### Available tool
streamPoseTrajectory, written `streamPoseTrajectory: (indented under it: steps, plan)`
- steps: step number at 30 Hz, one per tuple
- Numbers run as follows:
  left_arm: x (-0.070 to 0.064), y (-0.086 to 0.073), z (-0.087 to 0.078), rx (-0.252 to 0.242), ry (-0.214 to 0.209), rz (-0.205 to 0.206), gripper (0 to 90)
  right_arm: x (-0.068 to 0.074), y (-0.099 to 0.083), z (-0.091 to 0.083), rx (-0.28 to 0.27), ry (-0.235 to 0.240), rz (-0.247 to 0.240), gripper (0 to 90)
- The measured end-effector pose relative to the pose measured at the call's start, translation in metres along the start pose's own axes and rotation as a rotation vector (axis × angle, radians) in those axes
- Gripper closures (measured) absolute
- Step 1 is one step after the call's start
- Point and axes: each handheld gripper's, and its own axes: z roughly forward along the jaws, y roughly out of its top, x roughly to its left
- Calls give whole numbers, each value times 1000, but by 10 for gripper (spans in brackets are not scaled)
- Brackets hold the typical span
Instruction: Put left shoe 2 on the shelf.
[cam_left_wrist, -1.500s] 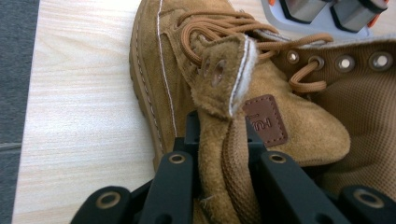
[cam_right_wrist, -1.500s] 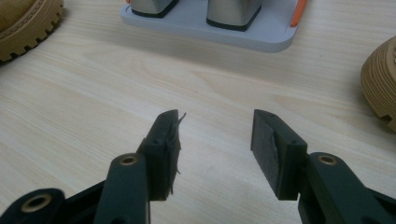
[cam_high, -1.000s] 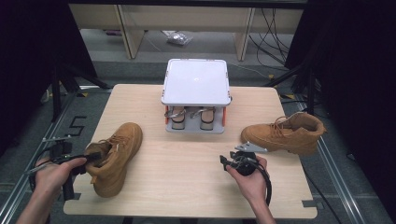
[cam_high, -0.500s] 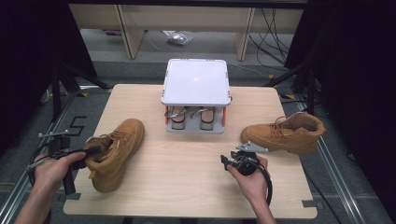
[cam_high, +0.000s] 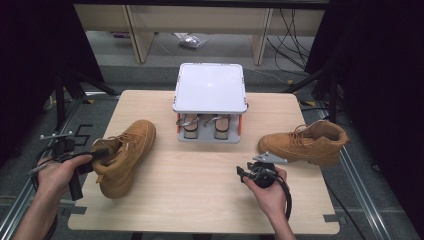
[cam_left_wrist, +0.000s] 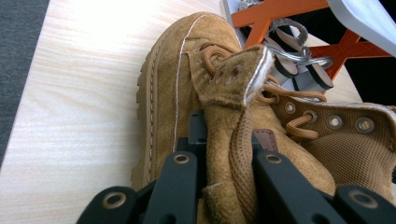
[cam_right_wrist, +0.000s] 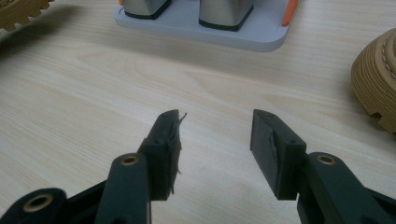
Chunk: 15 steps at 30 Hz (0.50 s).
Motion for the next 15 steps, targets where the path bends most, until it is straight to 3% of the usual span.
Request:
streamPoseTrajectory:
  steps: [6, 8, 9, 12, 15]
  plan:
    - [-1, 7, 1, -15, -7, -8, 826, 2, 0, 0, 6, 4, 35, 533]
    - [-2, 8, 1, -19, -9, -21, 825, 2, -1, 0, 6, 5, 33, 533]
    - [-2, 9, 1, -14, -7, -20, 825, -1, 0, 0, 0, 6, 2, 533]
    - [-2, 13, 1, -16, -3, -23, 825, 3, -1, 0, 6, 1, 41, 533]
    - [-3, 16, 2, -30, -13, -21, 825, 2, -1, 0, 11, -6, 30, 533]
